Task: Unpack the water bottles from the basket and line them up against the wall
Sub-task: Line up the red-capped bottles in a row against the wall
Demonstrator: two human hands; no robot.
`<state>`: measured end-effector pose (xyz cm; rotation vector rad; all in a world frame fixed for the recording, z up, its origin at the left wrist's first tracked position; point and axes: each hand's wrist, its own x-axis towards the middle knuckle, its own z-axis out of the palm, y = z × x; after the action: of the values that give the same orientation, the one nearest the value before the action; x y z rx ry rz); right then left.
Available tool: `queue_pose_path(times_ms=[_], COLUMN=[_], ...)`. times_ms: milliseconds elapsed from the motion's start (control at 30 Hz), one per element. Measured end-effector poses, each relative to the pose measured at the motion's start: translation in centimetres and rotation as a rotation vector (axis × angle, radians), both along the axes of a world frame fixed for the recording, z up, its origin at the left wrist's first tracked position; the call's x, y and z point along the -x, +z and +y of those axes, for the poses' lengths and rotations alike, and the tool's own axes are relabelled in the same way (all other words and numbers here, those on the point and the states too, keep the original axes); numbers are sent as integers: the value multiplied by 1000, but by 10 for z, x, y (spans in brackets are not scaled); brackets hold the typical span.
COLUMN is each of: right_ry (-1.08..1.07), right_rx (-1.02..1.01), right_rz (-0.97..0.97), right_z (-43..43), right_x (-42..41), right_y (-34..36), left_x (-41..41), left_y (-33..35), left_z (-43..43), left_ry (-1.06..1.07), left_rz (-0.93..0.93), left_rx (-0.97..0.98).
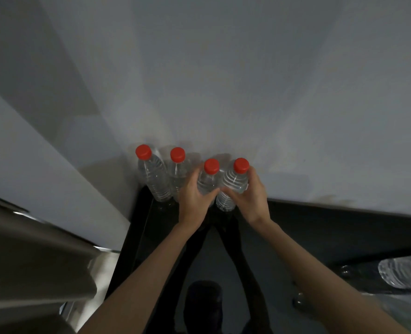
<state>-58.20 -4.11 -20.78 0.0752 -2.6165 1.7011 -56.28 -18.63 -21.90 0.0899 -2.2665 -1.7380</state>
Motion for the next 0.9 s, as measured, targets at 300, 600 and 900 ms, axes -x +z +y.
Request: queue_pose_path(times_ms=[300, 600, 900], right_ry=[80, 94, 65], right_rx=[-86, -52, -12], right_rz=[-19, -62, -39], right_z=[0, 0, -1], right_x=[0, 0, 1], right_y=[0, -3, -11], left_x=[-28, -45, -20], left_y=[-25, -32, -43], left_z=[-4, -7, -4], left_ry=[76, 242, 158], left_rz=[-28, -600, -732], left_rx=[48, -450, -1303])
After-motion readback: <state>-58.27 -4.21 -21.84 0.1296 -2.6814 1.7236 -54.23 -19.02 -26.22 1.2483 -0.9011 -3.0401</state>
